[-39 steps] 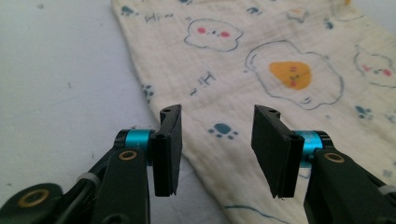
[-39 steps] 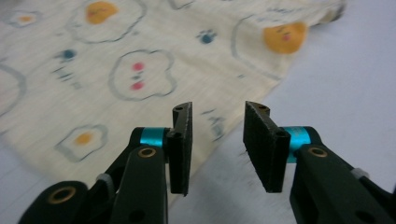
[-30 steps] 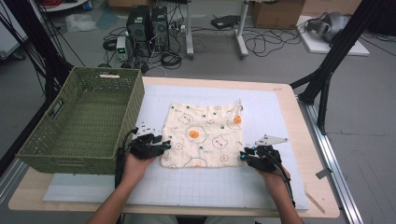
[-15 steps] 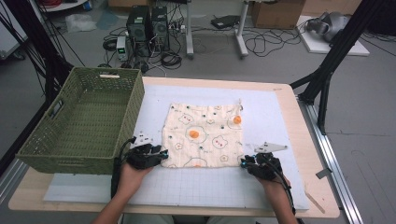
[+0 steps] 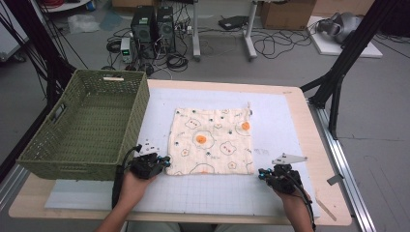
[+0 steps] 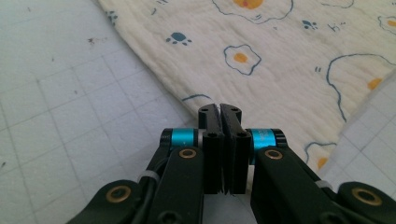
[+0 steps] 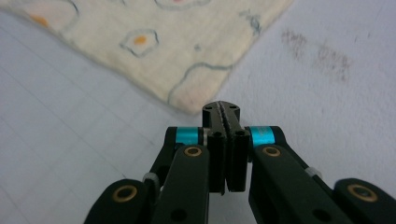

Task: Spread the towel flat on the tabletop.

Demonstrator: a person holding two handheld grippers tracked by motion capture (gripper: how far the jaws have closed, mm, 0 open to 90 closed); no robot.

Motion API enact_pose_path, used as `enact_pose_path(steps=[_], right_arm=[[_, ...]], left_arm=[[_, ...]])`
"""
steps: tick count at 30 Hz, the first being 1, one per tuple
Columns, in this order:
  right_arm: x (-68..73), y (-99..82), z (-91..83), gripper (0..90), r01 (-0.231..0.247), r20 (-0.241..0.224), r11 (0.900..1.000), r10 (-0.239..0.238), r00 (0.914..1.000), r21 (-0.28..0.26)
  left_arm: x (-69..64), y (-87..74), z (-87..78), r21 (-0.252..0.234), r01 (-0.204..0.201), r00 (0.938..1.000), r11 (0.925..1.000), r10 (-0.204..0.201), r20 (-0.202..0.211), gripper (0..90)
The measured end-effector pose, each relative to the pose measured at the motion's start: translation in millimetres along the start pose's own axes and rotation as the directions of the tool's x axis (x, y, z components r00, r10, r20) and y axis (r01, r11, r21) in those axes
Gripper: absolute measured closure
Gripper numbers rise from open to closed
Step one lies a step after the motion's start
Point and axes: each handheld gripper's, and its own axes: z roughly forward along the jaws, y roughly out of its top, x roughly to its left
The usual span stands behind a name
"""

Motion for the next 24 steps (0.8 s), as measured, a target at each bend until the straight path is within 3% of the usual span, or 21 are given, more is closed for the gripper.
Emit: enact_pose_path(steps=[2,4,8,11,12,13,14,16,18,21,24], right_arm=[[0.4,3.6,-1.9,78.5,-0.013,-0.013,0.9981,0.012,0.9998,-0.06],[4.3,8.8,1.4,68.3,-0.011,-0.011,0.9961,0.01,0.9999,-0.087],[9.5,15.9,20.5,61.3,-0.002,0.026,0.9976,0.004,0.9997,-0.069],[9.4,14.4,30.2,64.1,0.01,0.045,0.9991,-0.008,0.9989,-0.041],[8.7,14.0,29.6,68.6,0.005,0.041,0.999,-0.003,0.9991,-0.043],[8.6,14.1,28.6,79.9,0.009,0.033,0.9993,-0.007,0.9994,-0.037],[9.6,14.0,27.9,86.0,0.013,0.018,0.9994,-0.012,0.9998,-0.033],[14.5,15.2,25.9,87.4,0.045,0.035,0.999,-0.044,0.9984,-0.007],[16.8,14.6,21.0,87.6,0.055,0.039,0.9982,-0.056,0.9977,0.023],[15.1,6.2,9.6,87.6,0.049,0.045,0.9981,-0.05,0.9977,0.039],[12.9,-0.6,1.9,87.5,0.028,0.033,0.9986,-0.029,0.999,0.046]], left_arm=[[1.1,0.3,-0.7,-0.02,0.017,0.9997,0.9996,-0.018,-0.014,80.4],[2.6,0.6,-1.2,-0.034,0.028,0.9995,0.999,-0.028,-0.017,73.3],[3.7,-0.3,1.1,-0.026,0.03,0.9995,0.9992,-0.031,-0.004,67.8],[0.0,-1.1,4.3,-0.018,0.003,0.9999,0.9998,-0.004,-0.011,68.7],[-0.4,-0.9,4.8,-0.015,-0.008,0.9999,0.9998,0.008,-0.009,71.2],[-0.3,-0.9,4.6,-0.014,-0.019,0.9998,0.9997,0.019,-0.009,76.2],[-0.5,-0.9,4.7,-0.01,-0.023,0.9997,0.9997,0.023,0.009,85.5],[-2.3,-0.2,3.7,0.001,-0.042,0.9991,0.9991,0.042,0.007,87.2],[-3.3,-0.2,2.0,0.011,-0.032,0.9993,0.9994,0.032,0.02,87.5],[-6.0,-1.4,-0.2,0.018,-0.029,0.9987,0.9994,0.029,0.042,87.6],[-12.2,-3.9,-2.6,0.025,-0.054,0.9973,0.9982,0.053,0.05,87.7]])
